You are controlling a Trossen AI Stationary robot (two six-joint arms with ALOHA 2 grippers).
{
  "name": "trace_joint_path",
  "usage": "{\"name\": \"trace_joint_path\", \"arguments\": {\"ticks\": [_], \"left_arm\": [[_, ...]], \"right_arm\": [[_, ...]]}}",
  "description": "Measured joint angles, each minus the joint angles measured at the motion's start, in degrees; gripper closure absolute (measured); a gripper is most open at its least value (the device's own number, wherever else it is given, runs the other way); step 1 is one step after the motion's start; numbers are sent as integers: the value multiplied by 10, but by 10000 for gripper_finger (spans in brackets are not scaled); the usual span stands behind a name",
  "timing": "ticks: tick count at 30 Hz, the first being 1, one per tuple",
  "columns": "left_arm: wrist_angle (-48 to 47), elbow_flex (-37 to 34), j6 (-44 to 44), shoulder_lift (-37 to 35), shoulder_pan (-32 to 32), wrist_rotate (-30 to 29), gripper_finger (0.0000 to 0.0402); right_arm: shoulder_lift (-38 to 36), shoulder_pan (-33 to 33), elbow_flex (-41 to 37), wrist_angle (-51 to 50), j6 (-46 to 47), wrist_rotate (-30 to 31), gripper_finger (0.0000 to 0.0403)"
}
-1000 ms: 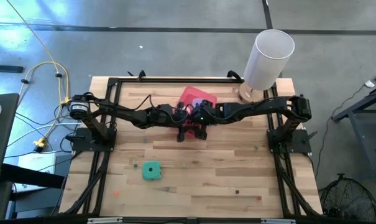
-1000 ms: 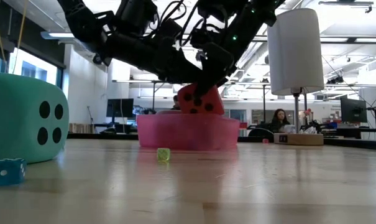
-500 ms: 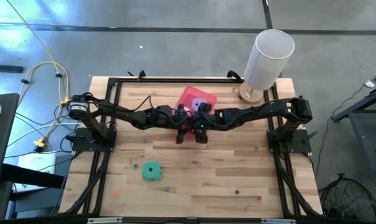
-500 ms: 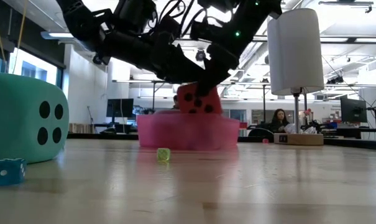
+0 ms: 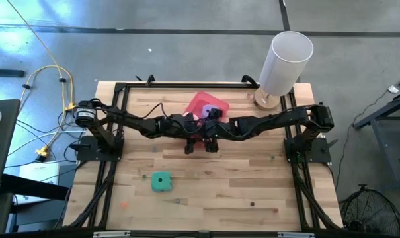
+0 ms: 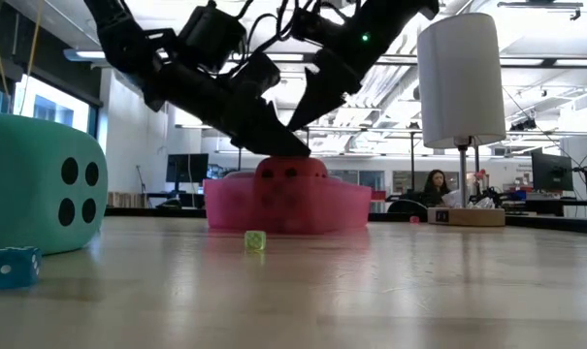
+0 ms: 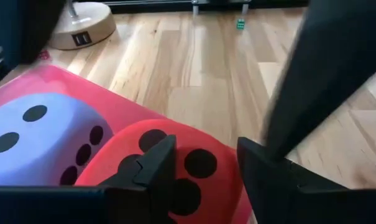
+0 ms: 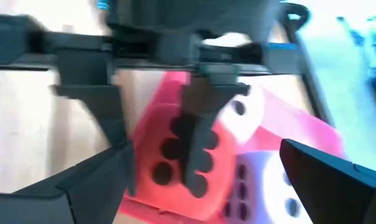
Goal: Pick & Place Dice
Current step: Put the large red die into the red bin, then put the small green die into the red bin
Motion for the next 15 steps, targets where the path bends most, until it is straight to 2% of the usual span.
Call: {"name": "trace_joint_path", "arguments": {"ticks": [5, 10, 15], "left_arm": [[4, 0, 0, -1, 0, 0, 239], [7, -1, 1, -22, -2, 0, 239], [-6, -2, 6, -62, -2, 1, 239]], "right_arm": [[-4, 12, 0, -23, 5, 61, 8], [-4, 28, -1, -43, 7, 77, 8], [-5, 43, 0, -45, 47, 101, 9]]}}
